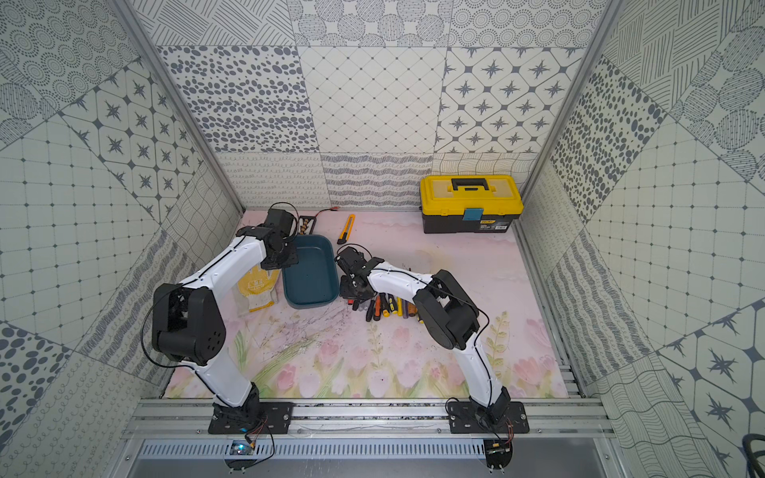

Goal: Take out the screwdriver from the storage box
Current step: Place the screwdriver at the center of the board.

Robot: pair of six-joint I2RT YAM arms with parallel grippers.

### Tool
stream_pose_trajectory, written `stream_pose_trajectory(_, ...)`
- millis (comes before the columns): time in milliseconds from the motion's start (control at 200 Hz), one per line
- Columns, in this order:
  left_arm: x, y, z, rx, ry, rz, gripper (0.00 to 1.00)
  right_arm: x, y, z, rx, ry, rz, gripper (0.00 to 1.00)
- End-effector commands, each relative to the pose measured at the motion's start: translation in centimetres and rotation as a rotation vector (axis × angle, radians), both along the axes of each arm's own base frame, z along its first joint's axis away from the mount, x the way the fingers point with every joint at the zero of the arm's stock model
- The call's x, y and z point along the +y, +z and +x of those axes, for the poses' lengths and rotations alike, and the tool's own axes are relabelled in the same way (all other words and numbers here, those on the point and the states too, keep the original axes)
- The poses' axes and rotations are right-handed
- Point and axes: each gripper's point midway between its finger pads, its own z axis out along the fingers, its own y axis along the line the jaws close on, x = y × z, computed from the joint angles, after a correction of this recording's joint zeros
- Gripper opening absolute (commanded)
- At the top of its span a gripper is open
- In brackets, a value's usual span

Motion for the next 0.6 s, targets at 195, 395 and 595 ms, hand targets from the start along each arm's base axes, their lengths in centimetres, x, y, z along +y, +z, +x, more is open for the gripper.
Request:
stream_pose_trajectory(195, -0.2, 0.24, 0.04, 0.005, 0.008, -0.02, 0.0, 0.19, -0.57, 0.46, 0.001, -0.001, -0.017, 0.0)
stream_pose_trajectory(395, -0.23, 0.5, 0.06, -0.003, 0.008, -0.023, 0.0, 0.1, -0.47, 0.51, 0.0, -0.005, -0.021, 0.16)
stream_pose_trajectory(595, 0.03, 0.97, 0.01, -0.013, 0.008, -0.007, 0.0, -0.28, -0.54, 0.54, -0.004, -0.017, -0.035, 0.28)
